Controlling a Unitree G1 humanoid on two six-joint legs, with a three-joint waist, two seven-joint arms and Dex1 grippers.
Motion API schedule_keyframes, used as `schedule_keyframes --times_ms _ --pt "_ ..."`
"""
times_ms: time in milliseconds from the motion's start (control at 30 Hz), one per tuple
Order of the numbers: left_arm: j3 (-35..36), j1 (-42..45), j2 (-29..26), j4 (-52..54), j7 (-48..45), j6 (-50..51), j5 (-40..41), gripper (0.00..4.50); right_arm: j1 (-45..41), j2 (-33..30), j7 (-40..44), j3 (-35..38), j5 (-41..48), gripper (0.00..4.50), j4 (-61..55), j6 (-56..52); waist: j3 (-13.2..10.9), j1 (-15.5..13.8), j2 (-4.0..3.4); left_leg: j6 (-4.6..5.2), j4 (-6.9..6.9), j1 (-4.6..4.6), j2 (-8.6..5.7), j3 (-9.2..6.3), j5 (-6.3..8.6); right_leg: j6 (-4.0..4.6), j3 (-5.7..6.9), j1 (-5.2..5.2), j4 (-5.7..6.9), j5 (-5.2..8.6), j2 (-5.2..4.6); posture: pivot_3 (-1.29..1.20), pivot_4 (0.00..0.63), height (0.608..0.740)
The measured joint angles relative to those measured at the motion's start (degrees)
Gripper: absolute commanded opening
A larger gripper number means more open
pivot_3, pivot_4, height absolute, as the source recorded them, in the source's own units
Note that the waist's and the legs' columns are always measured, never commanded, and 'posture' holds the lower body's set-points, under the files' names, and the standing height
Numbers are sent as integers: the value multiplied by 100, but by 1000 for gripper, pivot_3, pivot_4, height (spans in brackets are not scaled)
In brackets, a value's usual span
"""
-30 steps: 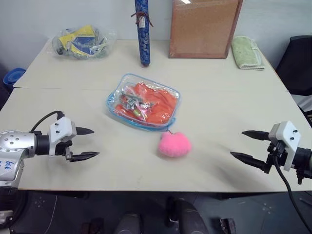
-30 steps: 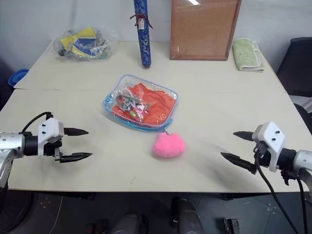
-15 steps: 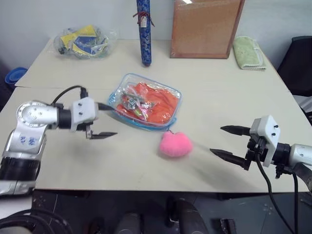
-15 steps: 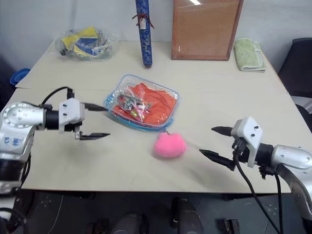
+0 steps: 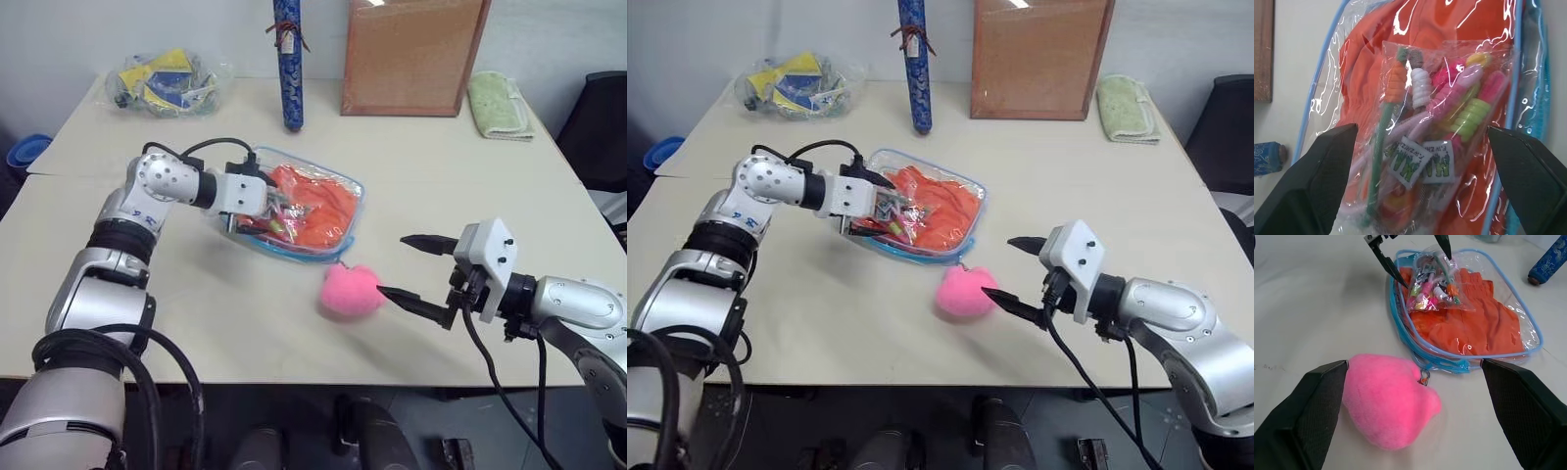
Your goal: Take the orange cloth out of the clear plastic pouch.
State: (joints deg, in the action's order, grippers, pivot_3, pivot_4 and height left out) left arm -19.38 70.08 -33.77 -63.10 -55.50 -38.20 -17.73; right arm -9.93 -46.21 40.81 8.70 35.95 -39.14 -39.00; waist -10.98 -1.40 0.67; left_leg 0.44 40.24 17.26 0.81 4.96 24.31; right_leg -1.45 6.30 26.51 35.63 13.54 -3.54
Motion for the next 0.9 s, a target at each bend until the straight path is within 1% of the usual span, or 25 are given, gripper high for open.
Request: schedule_keyframes --times_ms 167,200,267,567,633,667,800,900 --pt "-270 174 226 -554 967 -126 -607 4468 75 0 -121 13 66 4500 -171 -98 -1 2 3 5 0 -1 3 0 0 -4 -2 0 0 -2 -3 0 150 740" --pt "-326 178 260 -607 1132 -127 -710 4298 100 0 -149 15 74 4500 -179 -110 -1 1 3 5 0 -1 3 0 0 -4 -2 0 0 -2 -3 0 150 740" --pt "-394 184 303 -724 1345 -145 -846 3850 133 0 -173 22 92 4500 -192 -118 -1 3 3 6 0 -1 3 0 0 -4 -1 0 0 -2 -3 0 150 740" --pt "-335 187 324 -774 1366 -201 -916 1077 121 -1 -201 25 116 4500 -235 -120 -1 3 4 6 0 -1 4 0 0 -4 0 0 0 -2 -3 0 150 740" --pt "-278 186 307 -769 1334 -201 -890 567 81 -2 -192 20 114 4500 -226 -119 -1 7 4 7 0 -2 4 1 0 -4 1 0 1 -2 -3 0 150 740" --pt "-233 182 293 -760 1334 -188 -864 384 36 -2 -176 10 113 4500 -220 -118 -1 10 4 7 0 -2 4 2 0 -4 0 0 1 -2 -2 0 150 740" --pt "119 55 102 -619 1214 40 -543 384 -135 -3 -50 -77 129 4500 -156 -110 -1 31 4 7 0 -3 8 3 0 -4 0 2 2 -2 -1 0 150 740" --pt "547 -295 -312 -135 1112 435 -149 384 -350 -2 144 -218 196 4500 -64 -110 -1 78 3 6 -1 -3 10 -7 0 -4 -2 6 3 -2 -1 0 150 740"
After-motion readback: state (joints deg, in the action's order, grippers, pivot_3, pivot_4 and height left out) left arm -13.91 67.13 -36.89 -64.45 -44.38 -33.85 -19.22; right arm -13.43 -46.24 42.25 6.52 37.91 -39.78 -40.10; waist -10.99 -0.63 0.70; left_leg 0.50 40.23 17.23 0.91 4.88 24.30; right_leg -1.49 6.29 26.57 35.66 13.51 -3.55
